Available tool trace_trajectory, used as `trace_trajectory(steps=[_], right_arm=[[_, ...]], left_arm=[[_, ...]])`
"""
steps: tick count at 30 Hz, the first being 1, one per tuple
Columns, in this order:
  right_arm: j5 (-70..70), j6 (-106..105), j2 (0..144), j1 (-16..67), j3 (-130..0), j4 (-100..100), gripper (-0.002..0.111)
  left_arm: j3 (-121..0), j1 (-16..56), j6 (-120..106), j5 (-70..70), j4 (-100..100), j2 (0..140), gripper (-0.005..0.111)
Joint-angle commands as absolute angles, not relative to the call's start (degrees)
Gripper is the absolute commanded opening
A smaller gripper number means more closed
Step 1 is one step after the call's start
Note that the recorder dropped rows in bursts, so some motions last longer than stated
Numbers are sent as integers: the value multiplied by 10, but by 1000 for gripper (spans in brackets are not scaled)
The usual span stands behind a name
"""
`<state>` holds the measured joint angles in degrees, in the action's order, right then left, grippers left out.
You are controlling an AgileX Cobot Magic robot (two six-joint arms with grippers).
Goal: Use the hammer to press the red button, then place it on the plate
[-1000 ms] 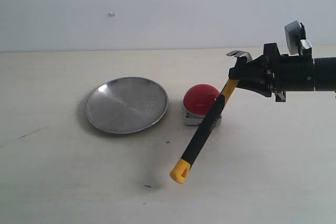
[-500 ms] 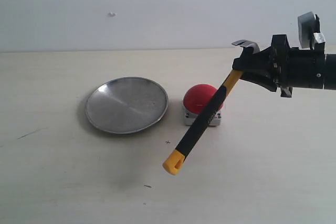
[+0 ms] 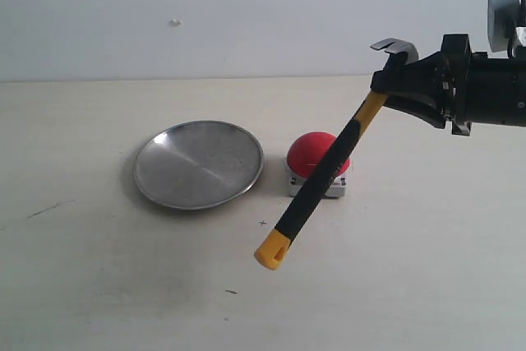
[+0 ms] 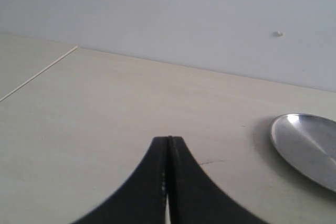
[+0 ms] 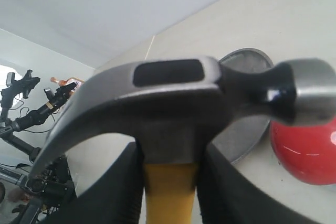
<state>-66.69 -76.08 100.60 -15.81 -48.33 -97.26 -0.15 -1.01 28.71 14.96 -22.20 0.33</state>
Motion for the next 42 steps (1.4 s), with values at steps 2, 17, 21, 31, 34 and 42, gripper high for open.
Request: trace_trajectory(steps=[2,17,21,31,34,42], right_arm=[[-700,-767,983,-160,-483,-999,0],[-700,-773,980,-160,-483,-997,0],[-700,-773,980,-160,-483,-990,0],[-700,-773,980,-160,-483,-986,0],[-700,-773,980,-160,-483,-984,0],[-700,-779,980,-160,-483,-979,0]], left_arm=[[0,-6,285,149,-229,0,0],[0,-6,293,79,-229,0,0],[0,-6,285,46,-242,0,0],[0,-6,285,45,-251,0,0],[0,-6,301,25,-243,0,0],[0,-6,478,-95,-163,0,0]])
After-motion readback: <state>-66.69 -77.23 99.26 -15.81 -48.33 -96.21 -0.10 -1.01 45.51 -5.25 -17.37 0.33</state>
